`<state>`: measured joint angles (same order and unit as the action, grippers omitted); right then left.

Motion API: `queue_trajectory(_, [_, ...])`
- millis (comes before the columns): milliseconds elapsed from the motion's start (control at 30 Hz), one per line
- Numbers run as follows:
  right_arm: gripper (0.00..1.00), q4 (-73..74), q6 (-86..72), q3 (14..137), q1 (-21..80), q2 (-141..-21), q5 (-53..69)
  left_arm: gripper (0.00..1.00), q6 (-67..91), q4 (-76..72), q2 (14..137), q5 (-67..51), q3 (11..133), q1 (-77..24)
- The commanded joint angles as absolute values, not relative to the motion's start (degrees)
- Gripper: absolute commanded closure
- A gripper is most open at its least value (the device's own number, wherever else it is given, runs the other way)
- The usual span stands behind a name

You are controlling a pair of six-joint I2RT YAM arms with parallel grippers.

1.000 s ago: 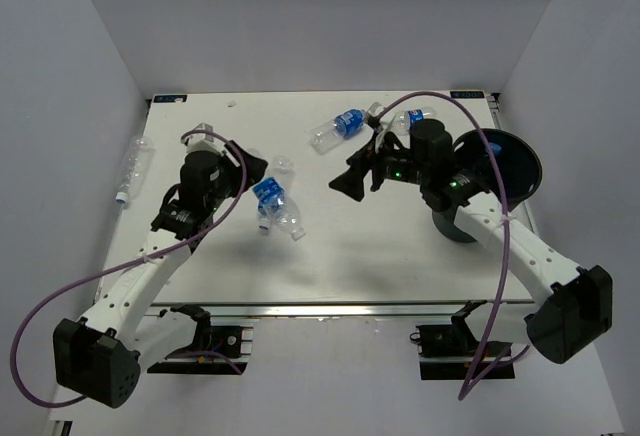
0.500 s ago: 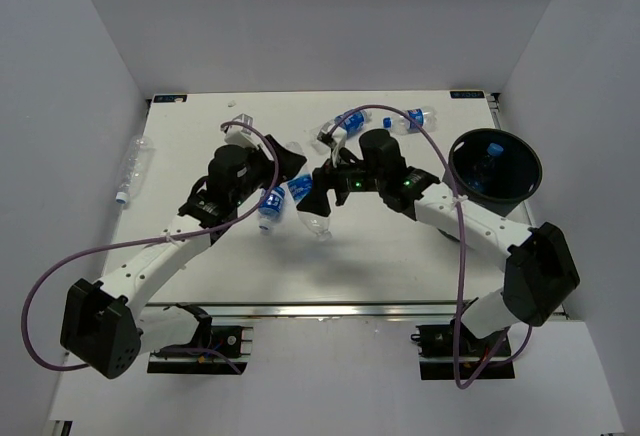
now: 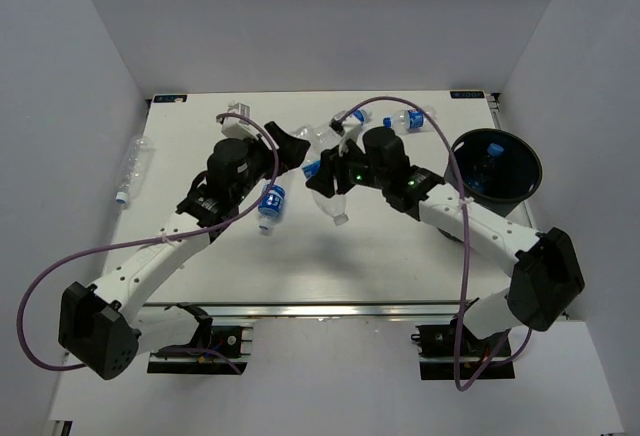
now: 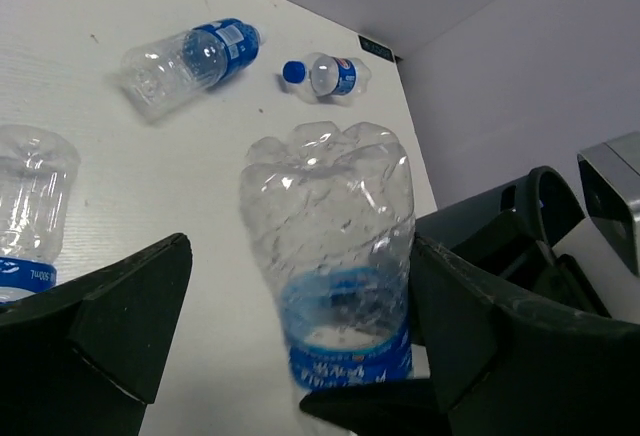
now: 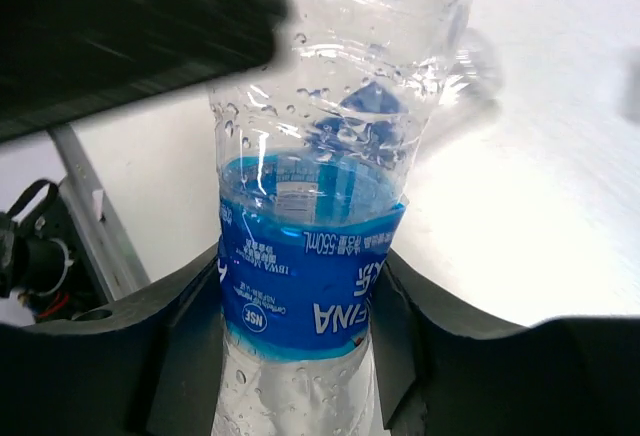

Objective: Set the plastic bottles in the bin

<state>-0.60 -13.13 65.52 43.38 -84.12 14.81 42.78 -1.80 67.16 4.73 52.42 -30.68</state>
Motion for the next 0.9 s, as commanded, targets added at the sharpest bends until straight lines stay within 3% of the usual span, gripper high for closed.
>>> queue_trajectory(0, [0.75, -0.1, -13.8, 66.1, 36.8, -78.3, 6.9, 0.02, 39.5, 6.1, 64.1, 15.5, 58.6, -30.8])
queue_trajectory(100, [0.77, 5.0, -12.8, 69.8, 29.9, -74.7, 5.7, 0.02, 37.8, 11.1, 63.5, 22.9, 61.5, -30.1])
queue_trajectory(233, [0.76, 8.2, -7.2, 74.7, 26.7, -68.3, -7.6, 0.02, 36.5, 12.7, 64.9, 23.4, 60.7, -27.5])
queue_trajectory(400, [0.75, 10.4, -6.0, 74.2, 20.4, -61.6, -30.8, 0.02, 28.4, 15.6, 72.5, 18.1, 59.2, -24.3])
queue_trajectory(600, [0.70, 14.5, -7.6, 69.3, 10.4, -61.5, -42.7, 0.02, 18.5, 13.8, 83.2, 10.0, 58.4, -24.4])
queue_trajectory(633, [0.67, 14.5, -7.2, 69.1, 9.8, -61.6, -42.3, 0.02, 17.3, 13.0, 84.1, 9.9, 58.0, -24.4])
queue_trajectory(700, [0.37, 15.8, -6.9, 70.3, 9.1, -62.6, -41.3, 0.02, 15.4, 13.9, 86.5, 10.9, 58.4, -24.4])
queue_trajectory(733, [0.12, 16.7, -7.0, 70.9, 9.1, -63.4, -40.9, 0.02, 14.7, 14.6, 87.2, 10.7, 58.6, -24.4])
queue_trajectory(867, [0.11, 16.8, -7.2, 72.9, 9.1, -63.0, -36.5, 0.02, 12.8, 14.4, 90.3, 8.3, 57.8, -24.4])
